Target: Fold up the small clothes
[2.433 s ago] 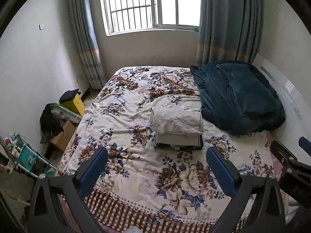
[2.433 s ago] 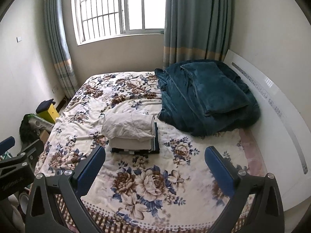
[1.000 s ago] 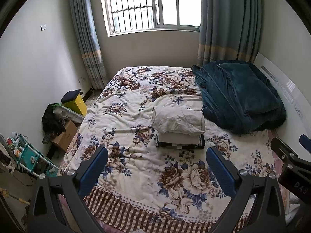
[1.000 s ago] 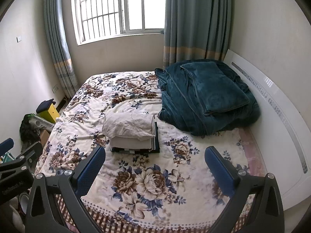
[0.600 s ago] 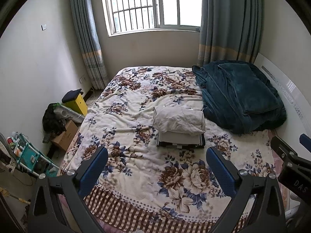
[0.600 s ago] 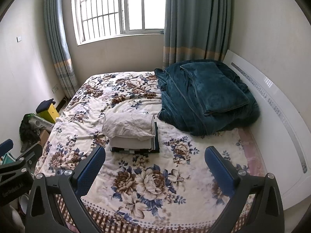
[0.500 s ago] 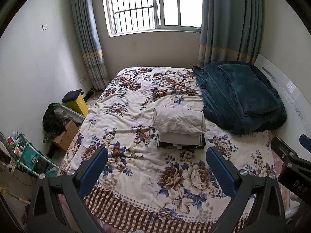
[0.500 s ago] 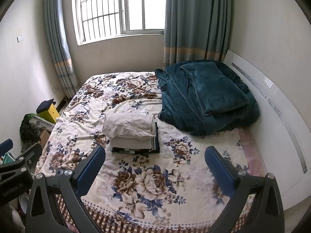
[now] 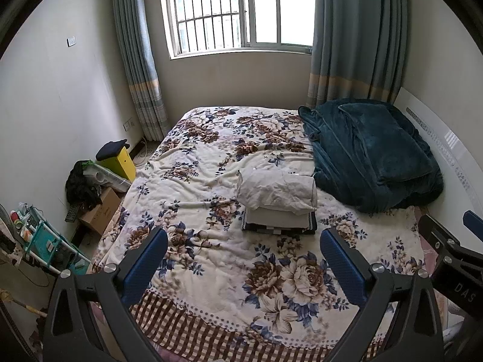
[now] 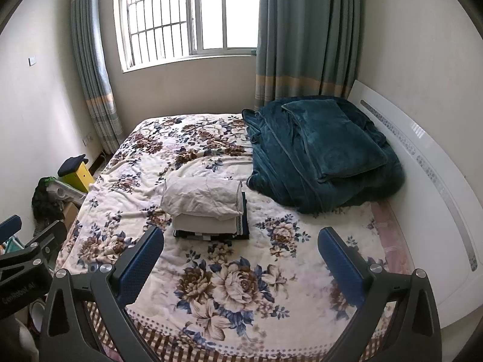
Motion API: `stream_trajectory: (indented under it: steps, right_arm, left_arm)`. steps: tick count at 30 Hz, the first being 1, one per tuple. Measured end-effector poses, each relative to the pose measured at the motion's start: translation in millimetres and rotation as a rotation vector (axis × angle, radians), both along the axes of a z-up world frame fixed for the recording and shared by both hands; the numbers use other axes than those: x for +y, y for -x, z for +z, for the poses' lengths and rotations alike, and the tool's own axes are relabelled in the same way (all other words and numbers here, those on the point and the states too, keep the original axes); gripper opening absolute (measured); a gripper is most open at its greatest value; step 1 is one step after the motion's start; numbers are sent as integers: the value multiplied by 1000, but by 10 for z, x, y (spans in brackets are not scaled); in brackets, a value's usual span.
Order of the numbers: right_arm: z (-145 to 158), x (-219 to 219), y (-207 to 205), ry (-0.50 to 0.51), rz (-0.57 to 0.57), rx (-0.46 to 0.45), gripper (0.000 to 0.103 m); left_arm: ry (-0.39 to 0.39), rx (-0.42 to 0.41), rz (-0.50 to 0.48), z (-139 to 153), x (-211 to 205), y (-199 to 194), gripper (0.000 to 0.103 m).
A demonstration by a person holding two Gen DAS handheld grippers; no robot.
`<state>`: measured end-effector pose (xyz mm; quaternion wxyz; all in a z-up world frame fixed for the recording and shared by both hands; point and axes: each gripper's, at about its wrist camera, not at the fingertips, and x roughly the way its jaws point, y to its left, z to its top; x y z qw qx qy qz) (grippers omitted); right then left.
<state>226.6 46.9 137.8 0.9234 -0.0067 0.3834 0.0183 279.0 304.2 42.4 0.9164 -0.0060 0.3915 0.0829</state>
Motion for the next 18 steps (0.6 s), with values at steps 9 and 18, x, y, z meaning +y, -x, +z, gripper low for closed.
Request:
stream_trajectory:
  steps: [9,18]
  right_arm:
    - [45,28,-11,-3,0,-8,103]
    - [37,27,-2,-3,0,-9,103]
  left_arm:
    - [1,-4,1,7,0,-28,103]
    - [4,-16,3,87,-43,-81,103]
